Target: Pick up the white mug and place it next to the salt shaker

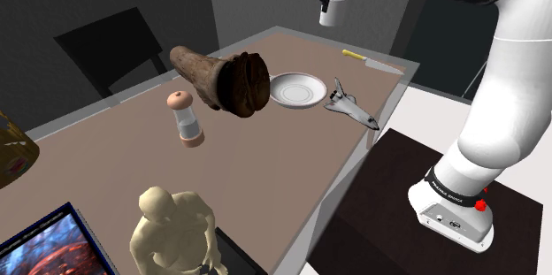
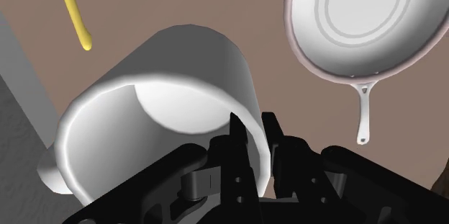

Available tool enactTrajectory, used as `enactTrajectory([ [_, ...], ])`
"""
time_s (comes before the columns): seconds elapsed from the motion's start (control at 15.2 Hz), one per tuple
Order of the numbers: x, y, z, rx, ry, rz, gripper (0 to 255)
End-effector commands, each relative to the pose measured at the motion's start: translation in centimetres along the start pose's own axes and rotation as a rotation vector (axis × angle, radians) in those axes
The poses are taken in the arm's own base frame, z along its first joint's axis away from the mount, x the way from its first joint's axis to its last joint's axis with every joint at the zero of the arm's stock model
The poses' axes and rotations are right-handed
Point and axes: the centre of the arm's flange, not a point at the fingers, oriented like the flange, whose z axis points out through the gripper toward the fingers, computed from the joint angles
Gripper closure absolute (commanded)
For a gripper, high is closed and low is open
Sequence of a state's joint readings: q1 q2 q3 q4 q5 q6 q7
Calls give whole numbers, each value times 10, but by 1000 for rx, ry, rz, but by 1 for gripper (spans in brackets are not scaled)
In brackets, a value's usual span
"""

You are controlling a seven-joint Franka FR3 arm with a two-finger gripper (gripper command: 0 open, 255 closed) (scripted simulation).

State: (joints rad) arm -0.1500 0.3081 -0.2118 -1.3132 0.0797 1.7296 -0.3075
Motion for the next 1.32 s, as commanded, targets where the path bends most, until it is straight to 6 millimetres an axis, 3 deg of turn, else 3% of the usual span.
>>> enactTrajectory([
  [0.0,1,0,-10,0,0,0,255],
  [0.26,3,0,-29,0,0,0,255],
  [1.25,-57,-189,-40,0,0,0,255],
])
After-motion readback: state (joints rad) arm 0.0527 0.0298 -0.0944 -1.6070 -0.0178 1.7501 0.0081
